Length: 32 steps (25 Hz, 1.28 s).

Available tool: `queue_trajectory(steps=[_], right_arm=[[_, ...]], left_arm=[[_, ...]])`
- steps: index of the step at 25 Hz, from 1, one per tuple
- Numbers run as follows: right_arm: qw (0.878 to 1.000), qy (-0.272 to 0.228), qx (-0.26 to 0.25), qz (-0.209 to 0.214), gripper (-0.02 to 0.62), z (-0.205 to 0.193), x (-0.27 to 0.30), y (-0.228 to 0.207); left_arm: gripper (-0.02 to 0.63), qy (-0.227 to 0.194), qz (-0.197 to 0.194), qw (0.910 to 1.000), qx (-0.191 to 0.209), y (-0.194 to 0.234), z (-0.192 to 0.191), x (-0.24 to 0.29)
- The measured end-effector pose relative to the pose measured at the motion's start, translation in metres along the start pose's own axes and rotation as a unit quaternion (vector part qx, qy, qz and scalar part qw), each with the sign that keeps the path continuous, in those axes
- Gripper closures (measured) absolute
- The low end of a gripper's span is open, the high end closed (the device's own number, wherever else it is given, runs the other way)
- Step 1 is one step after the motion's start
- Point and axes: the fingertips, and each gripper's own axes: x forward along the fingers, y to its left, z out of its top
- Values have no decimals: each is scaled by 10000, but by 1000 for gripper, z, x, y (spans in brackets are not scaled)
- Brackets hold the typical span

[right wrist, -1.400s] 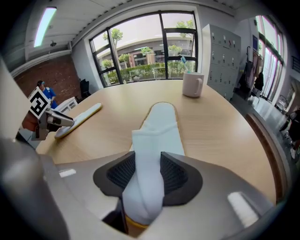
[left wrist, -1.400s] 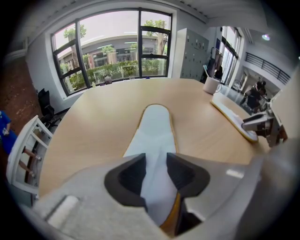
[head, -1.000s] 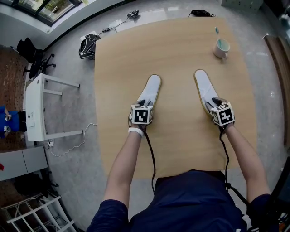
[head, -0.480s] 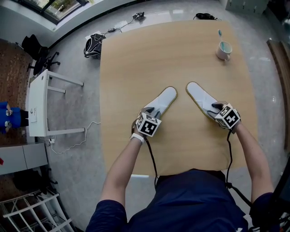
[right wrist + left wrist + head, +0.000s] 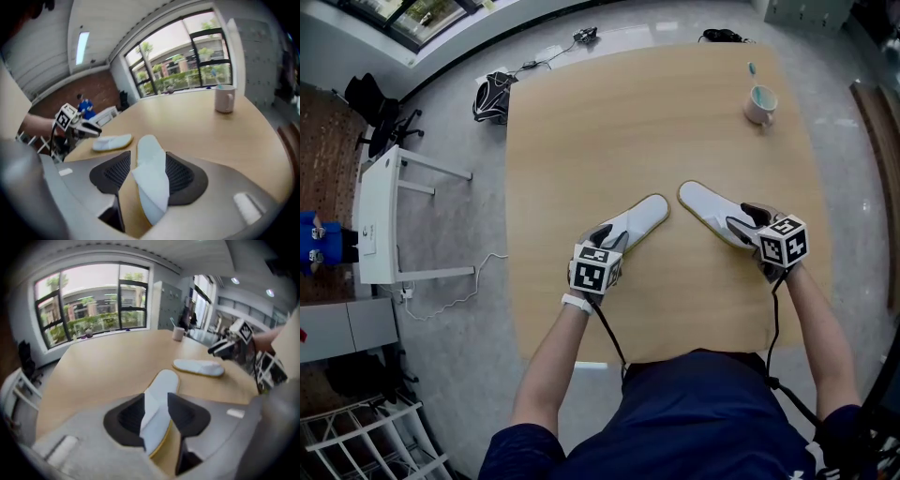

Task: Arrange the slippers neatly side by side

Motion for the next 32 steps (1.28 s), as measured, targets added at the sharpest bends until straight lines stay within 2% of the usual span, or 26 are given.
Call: queue_trajectory(steps=[1, 3, 5, 7, 9, 10, 12, 14, 16, 19, 23, 26, 29, 32], right_arm=[[9991, -289, 270, -132, 354, 11, -2, 0], [9973, -437, 477, -337, 370, 20, 4, 3], [9983, -146, 343, -442, 392, 17, 22, 11], [9975, 243, -38, -669, 414, 14, 43, 17], [9904, 610, -381, -1176, 411, 12, 55, 9], [9858, 766, -367, -1452, 400, 10, 57, 2], [9785, 987, 73, -1808, 394, 2, 60, -11], [9732, 1228, 504, -1878, 371, -11, 66, -16], [9700, 1530, 410, -1842, 355, -23, 72, -15], [9697, 1675, -277, -1754, 357, -28, 76, -10], [9774, 1598, -747, -1168, 359, -21, 74, 1], [9752, 1686, -1233, -727, 359, -25, 72, 5], [9651, 1881, -1775, -409, 359, -32, 69, 12], [9439, 2199, -2464, -90, 359, -37, 63, 21]], left_arm=[[451, -113, -40, 9994, -325, -5, 10, -2], [451, -199, -140, 9984, -511, -19, 28, 6], [451, -160, -272, 9990, -320, -38, 42, 21], [451, -13, -260, 9997, 23, -50, 48, 40], [451, 247, -40, 9990, 364, -50, 43, 60], [447, 391, 88, 9983, 416, -47, 39, 69], [426, 633, 353, 9970, 261, -39, 30, 81], [414, 849, 474, 9952, 106, -35, 24, 90], [410, 1046, 379, 9936, 174, -39, 18, 98], [410, 1054, 174, 9939, 268, -42, 15, 102], [410, 858, -58, 9953, 455, -40, 11, 101], [413, 782, -225, 9943, 685, -41, 8, 97], [414, 785, -383, 9921, 900, -47, 0, 90], [414, 890, -719, 9839, 1372, -66, -13, 83]])
